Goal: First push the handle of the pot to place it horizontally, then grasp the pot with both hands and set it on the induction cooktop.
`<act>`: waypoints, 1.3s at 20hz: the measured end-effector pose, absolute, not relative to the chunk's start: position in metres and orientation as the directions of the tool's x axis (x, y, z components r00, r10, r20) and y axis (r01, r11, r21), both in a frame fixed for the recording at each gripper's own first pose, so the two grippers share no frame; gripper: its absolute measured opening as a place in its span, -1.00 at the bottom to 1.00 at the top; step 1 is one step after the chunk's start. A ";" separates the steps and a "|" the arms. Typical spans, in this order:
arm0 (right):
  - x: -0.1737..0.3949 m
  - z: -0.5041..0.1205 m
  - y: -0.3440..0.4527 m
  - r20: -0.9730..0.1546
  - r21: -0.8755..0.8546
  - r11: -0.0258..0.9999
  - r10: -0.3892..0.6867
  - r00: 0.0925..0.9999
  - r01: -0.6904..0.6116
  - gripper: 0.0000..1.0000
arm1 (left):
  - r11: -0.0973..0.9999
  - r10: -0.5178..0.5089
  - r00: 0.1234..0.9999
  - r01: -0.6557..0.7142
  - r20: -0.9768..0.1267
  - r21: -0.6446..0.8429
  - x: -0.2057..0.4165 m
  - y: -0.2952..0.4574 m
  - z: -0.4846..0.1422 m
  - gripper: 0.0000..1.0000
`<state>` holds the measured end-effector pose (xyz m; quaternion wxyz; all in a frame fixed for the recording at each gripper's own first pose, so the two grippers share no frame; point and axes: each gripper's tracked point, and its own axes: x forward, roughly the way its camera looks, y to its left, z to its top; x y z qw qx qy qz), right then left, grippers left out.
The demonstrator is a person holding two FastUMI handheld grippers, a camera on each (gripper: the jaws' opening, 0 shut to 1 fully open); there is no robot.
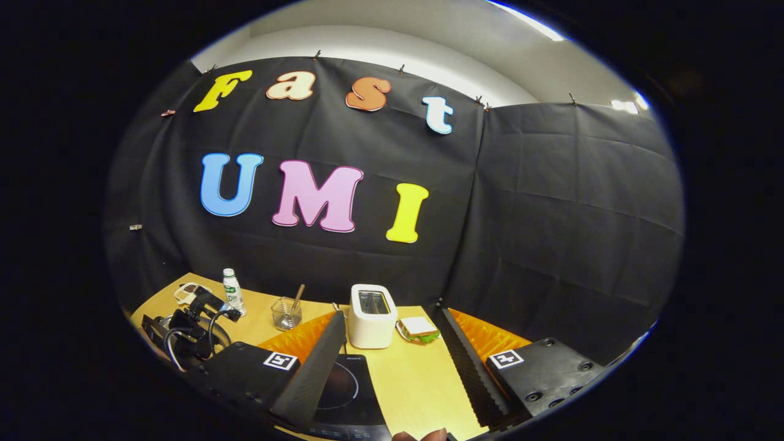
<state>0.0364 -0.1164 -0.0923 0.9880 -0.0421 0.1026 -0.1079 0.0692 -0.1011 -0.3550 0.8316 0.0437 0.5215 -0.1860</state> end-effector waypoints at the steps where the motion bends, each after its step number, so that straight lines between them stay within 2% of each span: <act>1: 0.039 -0.093 -0.107 -0.195 -0.102 0.977 -0.204 0.959 0.187 0.95 | 0.928 -0.274 0.410 0.352 -0.870 -0.126 0.065 -0.096 -0.345 -0.22; 2: 0.039 -0.092 -0.096 -0.195 -0.101 0.980 -0.186 0.963 0.169 0.94 | 0.933 -0.274 0.442 0.337 -0.854 -0.125 0.064 -0.088 -0.335 0.00; 5: 0.043 -0.094 -0.065 -0.198 -0.089 0.990 -0.126 0.972 0.110 0.94 | 0.951 -0.284 0.561 0.267 -0.778 -0.155 0.067 -0.066 -0.299 0.96; 9: 0.046 -0.111 -0.018 -0.250 -0.022 1.000 -0.001 0.968 -0.004 0.94 | 0.962 -0.272 0.693 0.178 -0.667 -0.206 0.077 -0.016 -0.256 0.93; 13: 0.053 -0.138 0.035 -0.326 0.036 0.987 0.157 0.932 -0.154 0.96 | 0.984 -0.178 0.738 0.129 -0.650 -0.123 0.077 0.057 -0.255 0.92; 19: 0.069 -0.197 0.096 -0.464 0.129 0.963 0.270 0.844 -0.237 0.96 | 0.994 -0.102 0.746 0.054 -0.658 -0.093 0.069 0.134 -0.268 0.90; 26: 0.093 -0.264 0.136 -0.553 0.131 0.945 0.320 0.769 -0.299 0.96 | 0.996 -0.063 0.721 0.006 -0.691 -0.084 0.090 0.191 -0.316 0.92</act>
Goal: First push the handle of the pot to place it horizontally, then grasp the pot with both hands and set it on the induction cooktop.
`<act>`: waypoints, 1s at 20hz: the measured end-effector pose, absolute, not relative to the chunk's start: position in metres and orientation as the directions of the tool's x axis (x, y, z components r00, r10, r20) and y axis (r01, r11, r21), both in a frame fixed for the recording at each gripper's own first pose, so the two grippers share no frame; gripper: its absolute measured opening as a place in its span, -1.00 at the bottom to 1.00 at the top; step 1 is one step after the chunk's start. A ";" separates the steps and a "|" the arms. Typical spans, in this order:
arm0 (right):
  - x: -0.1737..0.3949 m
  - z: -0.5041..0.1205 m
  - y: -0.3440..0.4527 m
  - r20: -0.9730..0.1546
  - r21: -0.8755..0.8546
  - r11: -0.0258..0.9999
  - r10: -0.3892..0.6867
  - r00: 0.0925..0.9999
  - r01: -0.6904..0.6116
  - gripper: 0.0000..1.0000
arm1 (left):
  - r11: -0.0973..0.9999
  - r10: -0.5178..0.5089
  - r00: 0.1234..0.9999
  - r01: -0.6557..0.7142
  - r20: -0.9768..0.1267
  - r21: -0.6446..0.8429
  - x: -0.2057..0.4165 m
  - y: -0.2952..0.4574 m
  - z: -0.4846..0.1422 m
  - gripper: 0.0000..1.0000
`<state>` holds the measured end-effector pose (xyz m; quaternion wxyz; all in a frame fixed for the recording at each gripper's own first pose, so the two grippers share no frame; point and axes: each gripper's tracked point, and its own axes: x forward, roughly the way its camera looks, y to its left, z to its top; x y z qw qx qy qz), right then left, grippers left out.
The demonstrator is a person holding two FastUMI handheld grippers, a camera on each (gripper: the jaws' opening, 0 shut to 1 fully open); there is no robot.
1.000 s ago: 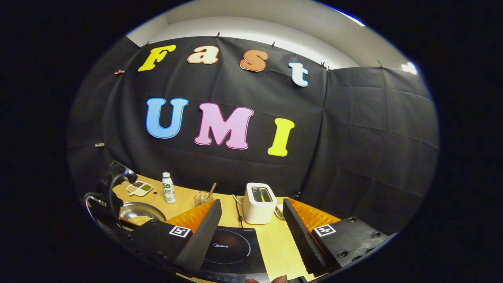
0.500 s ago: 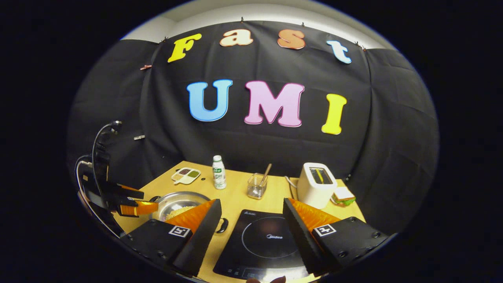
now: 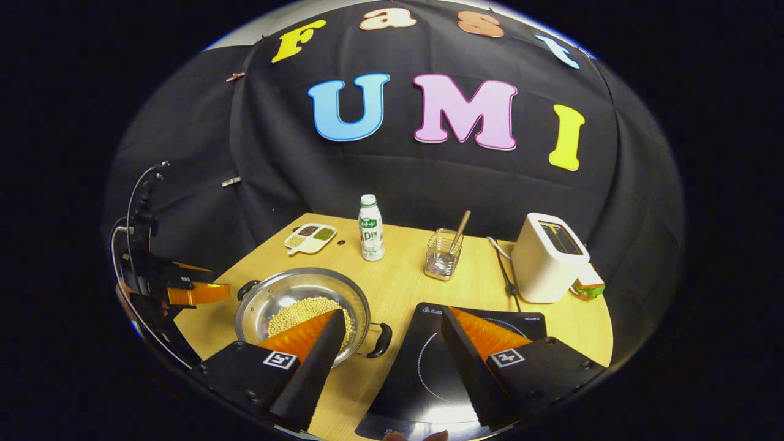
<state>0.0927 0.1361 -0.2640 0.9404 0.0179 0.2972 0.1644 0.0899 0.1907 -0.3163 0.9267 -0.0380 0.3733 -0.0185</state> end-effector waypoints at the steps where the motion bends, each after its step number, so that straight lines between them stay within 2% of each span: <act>1: 0.095 -0.275 0.140 -0.571 0.145 0.944 0.325 0.753 -0.297 0.96 | 0.996 -0.060 0.714 0.001 -0.698 -0.086 0.096 0.196 -0.324 0.91; 10: 0.113 -0.370 0.190 -0.706 0.236 0.939 0.343 0.619 -0.251 1.00 | 0.994 -0.081 0.623 -0.005 -0.778 -0.108 0.128 0.210 -0.395 0.89; 13: 0.116 -0.392 0.201 -0.745 0.248 0.941 0.337 0.575 -0.230 0.95 | 0.993 -0.095 0.608 0.002 -0.788 -0.118 0.133 0.205 -0.405 0.86; 14: 0.118 -0.397 0.201 -0.755 0.239 0.946 0.322 0.572 -0.218 0.88 | 0.993 -0.094 0.602 0.004 -0.793 -0.115 0.133 0.205 -0.410 0.79; 15: 0.120 -0.402 0.200 -0.761 0.237 0.948 0.317 0.566 -0.212 0.86 | 0.994 -0.087 0.598 0.002 -0.797 -0.107 0.135 0.207 -0.415 0.82; 18: 0.121 -0.426 0.203 -0.800 0.246 0.953 0.301 0.518 -0.175 0.86 | 0.994 -0.083 0.587 -0.005 -0.805 -0.106 0.134 0.212 -0.424 0.71; 20: 0.118 -0.437 0.204 -0.822 0.244 0.957 0.289 0.490 -0.155 0.73 | 0.994 -0.087 0.583 -0.009 -0.808 -0.113 0.134 0.214 -0.428 0.65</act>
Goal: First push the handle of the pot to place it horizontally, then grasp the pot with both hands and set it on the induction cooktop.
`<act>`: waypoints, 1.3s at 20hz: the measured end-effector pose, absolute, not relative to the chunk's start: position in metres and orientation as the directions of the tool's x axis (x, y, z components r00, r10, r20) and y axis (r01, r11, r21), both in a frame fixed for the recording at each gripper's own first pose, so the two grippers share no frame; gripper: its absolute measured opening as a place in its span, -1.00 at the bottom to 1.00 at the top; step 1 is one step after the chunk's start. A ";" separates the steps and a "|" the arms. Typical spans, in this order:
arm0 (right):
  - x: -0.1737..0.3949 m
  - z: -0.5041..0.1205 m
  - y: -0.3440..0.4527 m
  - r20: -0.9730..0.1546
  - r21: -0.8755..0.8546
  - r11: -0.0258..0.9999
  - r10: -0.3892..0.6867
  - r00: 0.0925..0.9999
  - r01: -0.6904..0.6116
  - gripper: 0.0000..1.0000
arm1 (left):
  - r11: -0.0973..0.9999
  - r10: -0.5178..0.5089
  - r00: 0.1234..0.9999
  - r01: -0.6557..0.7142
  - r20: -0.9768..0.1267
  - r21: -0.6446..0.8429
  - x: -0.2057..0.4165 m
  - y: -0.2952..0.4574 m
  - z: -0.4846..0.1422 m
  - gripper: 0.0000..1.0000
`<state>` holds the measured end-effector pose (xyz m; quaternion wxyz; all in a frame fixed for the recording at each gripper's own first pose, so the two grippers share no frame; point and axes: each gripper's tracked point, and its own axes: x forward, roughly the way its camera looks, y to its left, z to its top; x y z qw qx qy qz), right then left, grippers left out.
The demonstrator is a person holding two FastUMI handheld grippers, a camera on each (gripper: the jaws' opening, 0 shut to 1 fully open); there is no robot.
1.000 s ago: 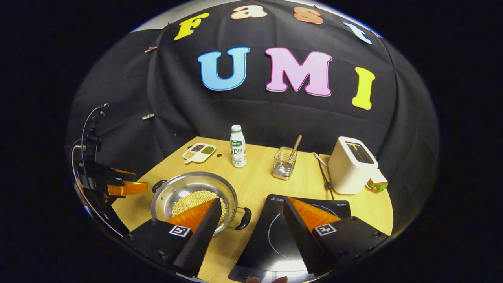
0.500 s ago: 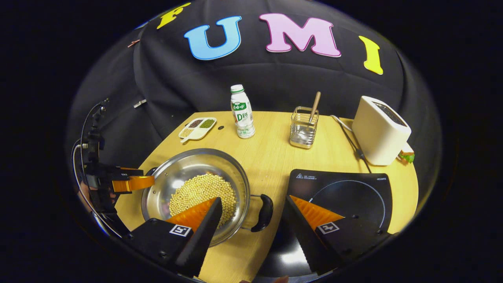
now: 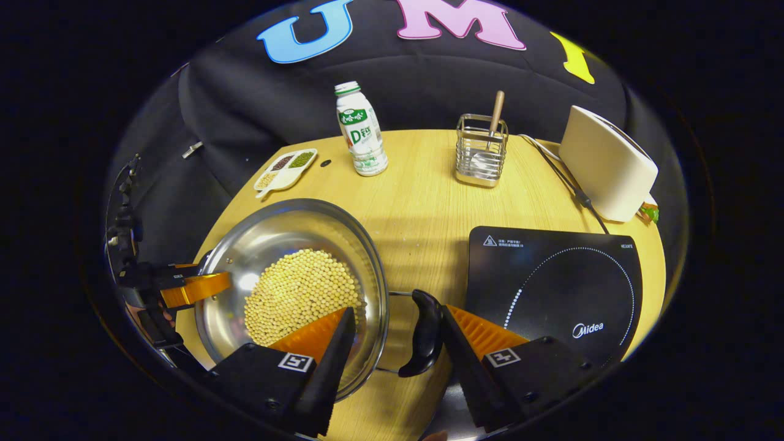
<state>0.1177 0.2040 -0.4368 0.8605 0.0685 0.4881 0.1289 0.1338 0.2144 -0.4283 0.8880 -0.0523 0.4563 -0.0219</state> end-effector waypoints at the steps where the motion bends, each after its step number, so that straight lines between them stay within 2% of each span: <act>1: 0.122 -0.436 0.207 -0.811 0.250 0.957 0.289 0.508 -0.146 0.70 | 0.992 -0.096 0.583 -0.009 -0.807 -0.125 0.135 0.213 -0.428 0.63; 3: 0.125 -0.444 0.206 -0.828 0.231 0.965 0.260 0.496 -0.120 0.70 | 0.988 -0.124 0.580 -0.002 -0.805 -0.153 0.135 0.208 -0.431 0.50; 5: 0.123 -0.449 0.205 -0.837 0.214 0.971 0.240 0.492 -0.109 0.28 | 0.989 -0.104 0.584 -0.023 -0.805 -0.145 0.136 0.212 -0.432 0.31; 6: 0.121 -0.453 0.202 -0.844 0.211 0.970 0.242 0.480 -0.119 0.33 | 0.989 -0.100 0.588 -0.029 -0.802 -0.144 0.136 0.214 -0.433 0.30; 8: 0.118 -0.449 0.202 -0.846 0.222 0.970 0.242 0.474 -0.100 0.27 | 0.988 -0.098 0.597 -0.038 -0.796 -0.150 0.138 0.213 -0.431 0.24; 10: 0.121 -0.452 0.204 -0.847 0.212 0.973 0.228 0.480 -0.087 0.11 | 0.989 -0.085 0.604 -0.045 -0.792 -0.140 0.138 0.211 -0.429 0.12; 11: 0.119 -0.452 0.204 -0.853 0.206 0.974 0.226 0.471 -0.094 -0.03 | 0.989 -0.082 0.600 -0.049 -0.796 -0.139 0.135 0.212 -0.429 0.10; 12: 0.117 -0.446 0.204 -0.852 0.212 0.973 0.231 0.470 -0.094 0.05 | 0.989 -0.081 0.602 -0.054 -0.795 -0.141 0.132 0.212 -0.426 0.05; 16: 0.110 -0.409 0.195 -0.831 0.242 0.964 0.266 0.488 -0.114 0.04 | 0.992 -0.054 0.624 -0.056 -0.780 -0.114 0.123 0.205 -0.386 0.04; 21: 0.096 -0.369 0.152 -0.823 0.252 0.962 0.271 0.499 -0.106 0.04 | 0.993 -0.064 0.612 -0.037 -0.789 -0.109 0.110 0.167 -0.340 0.06; 22: 0.094 -0.366 0.140 -0.823 0.250 0.963 0.265 0.502 -0.098 -0.05 | 0.993 -0.072 0.608 -0.029 -0.791 -0.113 0.108 0.156 -0.336 0.06; 23: 0.090 -0.361 0.127 -0.823 0.251 0.964 0.258 0.506 -0.085 0.12 | 0.993 -0.082 0.609 -0.023 -0.789 -0.120 0.110 0.143 -0.331 0.06; 24: 0.089 -0.358 0.115 -0.820 0.250 0.965 0.253 0.512 -0.076 0.04 | 0.992 -0.091 0.607 -0.015 -0.790 -0.125 0.108 0.132 -0.329 0.04; 26: 0.085 -0.353 0.089 -0.820 0.241 0.968 0.241 0.518 -0.069 0.04 | 0.991 -0.110 0.603 0.002 -0.790 -0.136 0.110 0.107 -0.325 0.06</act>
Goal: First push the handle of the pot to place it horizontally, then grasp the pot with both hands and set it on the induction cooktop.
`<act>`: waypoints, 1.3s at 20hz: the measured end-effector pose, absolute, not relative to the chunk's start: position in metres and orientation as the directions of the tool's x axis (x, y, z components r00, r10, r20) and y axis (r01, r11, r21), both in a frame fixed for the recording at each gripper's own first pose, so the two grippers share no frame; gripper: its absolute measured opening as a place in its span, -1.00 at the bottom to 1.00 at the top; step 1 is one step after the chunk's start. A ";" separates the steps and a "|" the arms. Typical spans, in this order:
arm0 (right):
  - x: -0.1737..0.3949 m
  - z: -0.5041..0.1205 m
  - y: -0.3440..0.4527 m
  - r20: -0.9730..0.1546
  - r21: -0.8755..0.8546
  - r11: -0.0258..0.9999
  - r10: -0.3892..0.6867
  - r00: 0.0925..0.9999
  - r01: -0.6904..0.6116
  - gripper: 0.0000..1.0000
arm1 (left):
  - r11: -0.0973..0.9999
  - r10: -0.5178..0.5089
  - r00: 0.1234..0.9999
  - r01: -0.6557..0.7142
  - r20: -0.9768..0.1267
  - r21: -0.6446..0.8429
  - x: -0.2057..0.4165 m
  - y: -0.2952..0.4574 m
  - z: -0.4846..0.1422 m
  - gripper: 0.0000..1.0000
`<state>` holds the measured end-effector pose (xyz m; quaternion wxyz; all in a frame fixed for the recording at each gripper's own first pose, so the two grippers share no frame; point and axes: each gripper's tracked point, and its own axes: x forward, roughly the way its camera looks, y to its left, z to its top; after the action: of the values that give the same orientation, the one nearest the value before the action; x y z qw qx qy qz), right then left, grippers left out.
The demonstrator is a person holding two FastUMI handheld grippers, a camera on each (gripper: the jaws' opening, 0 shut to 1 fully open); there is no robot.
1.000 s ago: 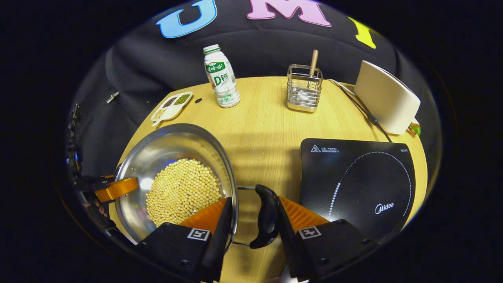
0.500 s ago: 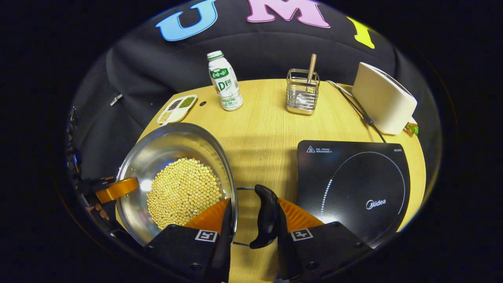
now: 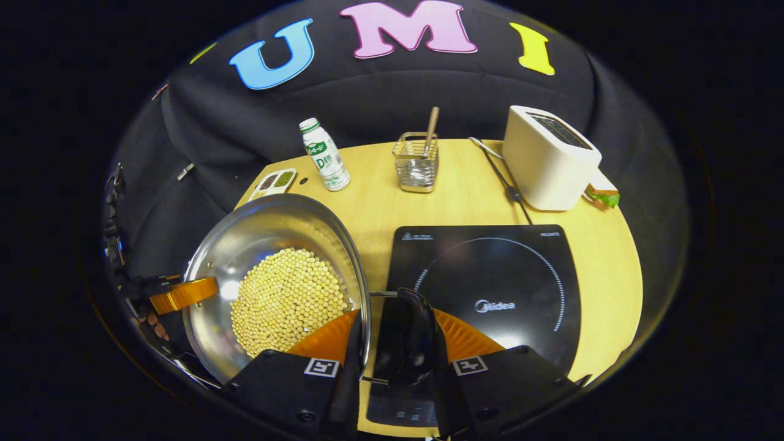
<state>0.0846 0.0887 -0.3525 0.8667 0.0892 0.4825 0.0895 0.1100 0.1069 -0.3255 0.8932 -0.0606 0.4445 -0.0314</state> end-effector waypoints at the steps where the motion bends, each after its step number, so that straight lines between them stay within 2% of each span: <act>1: 0.084 -0.351 0.075 -0.820 0.238 0.969 0.236 0.522 -0.063 0.04 | 0.990 -0.119 0.600 0.011 -0.791 -0.141 0.111 0.094 -0.324 0.04; 4: 0.087 -0.347 0.034 -0.818 0.224 0.973 0.219 0.533 -0.056 -0.06 | 0.987 -0.148 0.599 0.038 -0.787 -0.156 0.118 0.052 -0.322 0.06; 6: 0.088 -0.347 0.007 -0.818 0.216 0.975 0.205 0.537 -0.042 0.04 | 0.984 -0.167 0.596 0.051 -0.786 -0.170 0.122 0.025 -0.323 0.06; 7: 0.089 -0.347 -0.006 -0.820 0.212 0.977 0.197 0.538 -0.035 0.04 | 0.983 -0.173 0.596 0.056 -0.784 -0.175 0.126 0.013 -0.323 0.06; 8: 0.090 -0.349 -0.018 -0.821 0.209 0.977 0.192 0.538 -0.029 -0.05 | 0.982 -0.179 0.596 0.065 -0.783 -0.175 0.129 0.000 -0.325 0.06; 10: 0.093 -0.352 -0.040 -0.823 0.207 0.978 0.183 0.539 -0.017 0.11 | 0.981 -0.190 0.595 0.078 -0.781 -0.179 0.136 -0.023 -0.327 0.06; 11: 0.094 -0.354 -0.051 -0.823 0.206 0.979 0.179 0.538 -0.011 0.03 | 0.980 -0.195 0.594 0.082 -0.780 -0.182 0.139 -0.033 -0.328 0.06; 14: 0.098 -0.362 -0.078 -0.828 0.206 0.979 0.174 0.533 0.000 0.03 | 0.979 -0.202 0.590 0.097 -0.781 -0.180 0.146 -0.060 -0.332 0.06; 25: 0.111 -0.400 -0.132 -0.840 0.222 0.975 0.176 0.514 0.028 0.03 | 0.980 -0.198 0.577 0.110 -0.792 -0.165 0.167 -0.119 -0.363 0.06; 26: 0.113 -0.403 -0.134 -0.840 0.224 0.974 0.178 0.513 0.029 -0.05 | 0.980 -0.197 0.578 0.110 -0.792 -0.164 0.169 -0.121 -0.366 0.06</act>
<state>0.1134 -0.1339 -0.4034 0.8633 0.1051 0.4917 0.0430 0.1687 -0.1210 -0.3662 0.8868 -0.0483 0.4514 -0.0865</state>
